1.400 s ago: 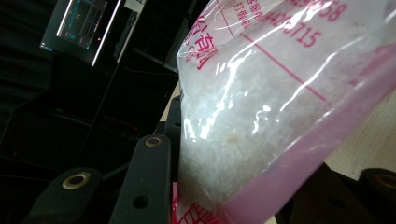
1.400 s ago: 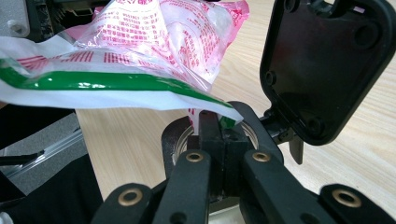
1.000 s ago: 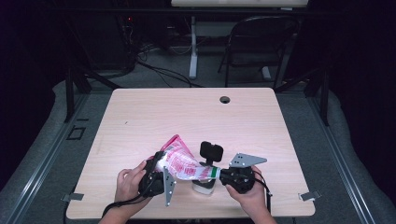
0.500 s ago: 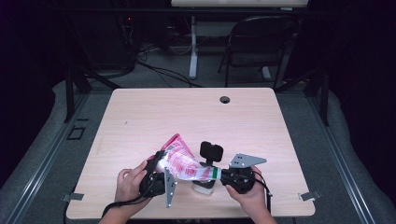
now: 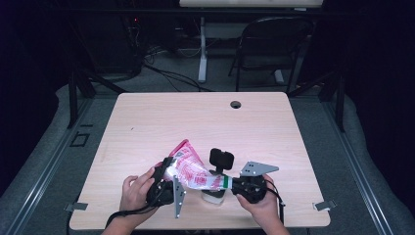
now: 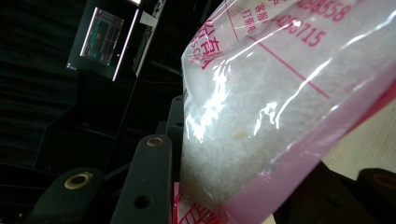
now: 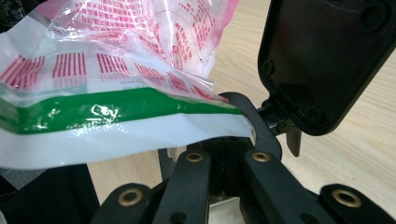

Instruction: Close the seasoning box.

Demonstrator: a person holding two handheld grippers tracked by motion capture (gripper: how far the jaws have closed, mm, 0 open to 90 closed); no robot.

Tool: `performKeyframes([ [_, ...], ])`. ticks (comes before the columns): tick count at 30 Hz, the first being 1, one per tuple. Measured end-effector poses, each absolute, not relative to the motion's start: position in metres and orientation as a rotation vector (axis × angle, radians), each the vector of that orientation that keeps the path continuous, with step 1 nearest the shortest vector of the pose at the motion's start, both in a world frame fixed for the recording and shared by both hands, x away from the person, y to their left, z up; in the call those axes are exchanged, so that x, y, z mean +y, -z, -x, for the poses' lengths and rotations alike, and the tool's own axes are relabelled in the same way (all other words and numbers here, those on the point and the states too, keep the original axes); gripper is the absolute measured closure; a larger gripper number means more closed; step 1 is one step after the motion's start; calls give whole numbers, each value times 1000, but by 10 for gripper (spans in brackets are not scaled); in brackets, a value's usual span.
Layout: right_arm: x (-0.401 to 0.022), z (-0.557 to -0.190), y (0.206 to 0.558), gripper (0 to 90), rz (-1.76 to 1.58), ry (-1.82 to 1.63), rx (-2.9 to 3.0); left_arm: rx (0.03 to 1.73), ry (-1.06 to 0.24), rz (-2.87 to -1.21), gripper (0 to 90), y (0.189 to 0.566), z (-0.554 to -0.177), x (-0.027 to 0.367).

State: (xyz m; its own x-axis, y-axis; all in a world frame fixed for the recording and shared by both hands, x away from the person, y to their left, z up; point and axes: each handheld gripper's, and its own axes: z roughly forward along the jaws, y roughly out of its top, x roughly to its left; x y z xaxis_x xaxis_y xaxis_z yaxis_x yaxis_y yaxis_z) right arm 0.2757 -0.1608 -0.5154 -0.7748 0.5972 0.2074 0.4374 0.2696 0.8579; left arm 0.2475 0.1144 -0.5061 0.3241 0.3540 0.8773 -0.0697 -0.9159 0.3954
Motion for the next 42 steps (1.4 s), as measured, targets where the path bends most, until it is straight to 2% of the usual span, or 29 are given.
performKeyframes([
  [42, -159, -275, 516, 900, -980, -1537, 2369, 175, -1667, -2235, 710, 490, -246, 110],
])
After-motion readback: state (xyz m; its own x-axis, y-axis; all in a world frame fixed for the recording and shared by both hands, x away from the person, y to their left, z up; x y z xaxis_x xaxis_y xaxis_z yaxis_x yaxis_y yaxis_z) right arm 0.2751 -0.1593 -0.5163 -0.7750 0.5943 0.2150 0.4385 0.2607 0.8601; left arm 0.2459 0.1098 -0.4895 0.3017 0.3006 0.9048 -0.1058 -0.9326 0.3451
